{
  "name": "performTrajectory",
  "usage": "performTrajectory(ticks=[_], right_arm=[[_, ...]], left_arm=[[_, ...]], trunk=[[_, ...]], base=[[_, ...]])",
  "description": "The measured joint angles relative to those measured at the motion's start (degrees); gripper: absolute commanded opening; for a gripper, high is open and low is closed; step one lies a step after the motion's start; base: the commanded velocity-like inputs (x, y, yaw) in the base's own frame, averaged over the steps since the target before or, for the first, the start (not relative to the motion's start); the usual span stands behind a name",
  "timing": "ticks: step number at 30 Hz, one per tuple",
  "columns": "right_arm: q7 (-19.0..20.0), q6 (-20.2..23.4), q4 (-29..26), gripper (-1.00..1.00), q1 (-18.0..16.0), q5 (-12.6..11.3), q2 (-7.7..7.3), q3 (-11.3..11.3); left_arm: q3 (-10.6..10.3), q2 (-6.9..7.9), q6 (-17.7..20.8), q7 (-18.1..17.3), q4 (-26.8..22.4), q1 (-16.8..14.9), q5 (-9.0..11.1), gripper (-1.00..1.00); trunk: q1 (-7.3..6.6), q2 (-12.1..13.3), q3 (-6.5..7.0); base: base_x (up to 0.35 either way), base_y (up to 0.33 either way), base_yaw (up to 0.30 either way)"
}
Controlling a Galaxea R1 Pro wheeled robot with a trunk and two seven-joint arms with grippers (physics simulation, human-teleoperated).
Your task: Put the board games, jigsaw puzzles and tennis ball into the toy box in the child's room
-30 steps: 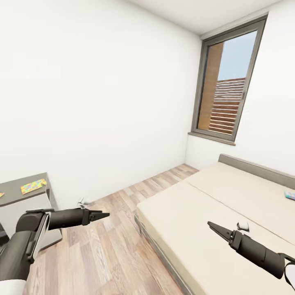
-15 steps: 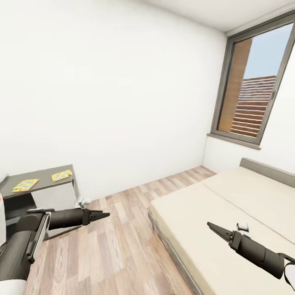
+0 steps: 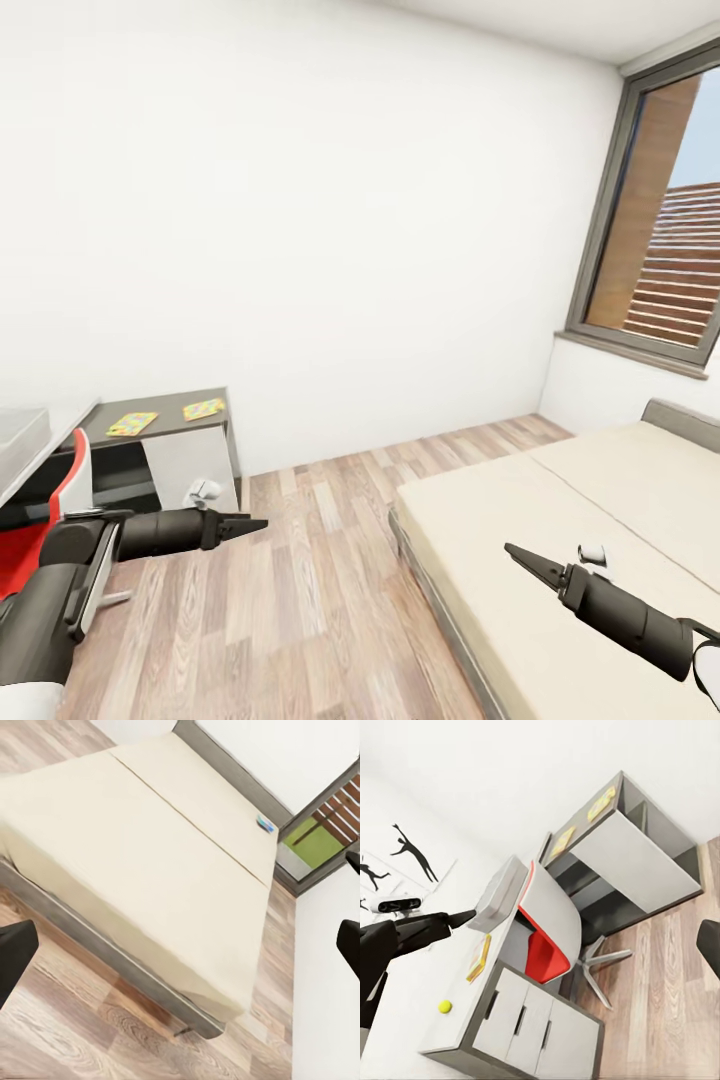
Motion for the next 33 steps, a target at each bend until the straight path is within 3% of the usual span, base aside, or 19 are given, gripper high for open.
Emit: performTrajectory(ticks=[8, 24, 33], right_arm=[[0.0, 0.0, 0.0, 1.0, 0.0, 0.0, 0.0, 0.0], [0.1, 0.0, 0.0, 1.0, 0.0, 0.0, 0.0, 0.1], [0.1, 0.0, 0.0, 1.0, 0.0, 0.0, 0.0, 0.1]], left_arm=[[0.0, -0.01, 0.0, 0.0, 0.0, 0.0, 0.0, 1.0], [0.0, -0.03, 0.0, 0.0, 0.0, 0.0, 0.1, 1.0], [-0.1, -0.1, 0.0, 0.0, 0.0, 0.0, 0.1, 1.0]], trunk=[[0.0, 0.0, 0.0], [0.0, 0.0, 0.0], [0.0, 0.0, 0.0]], base=[[-0.087, -0.069, 0.292], [-0.15, -0.195, 0.287], [-0.054, -0.029, 0.06]])
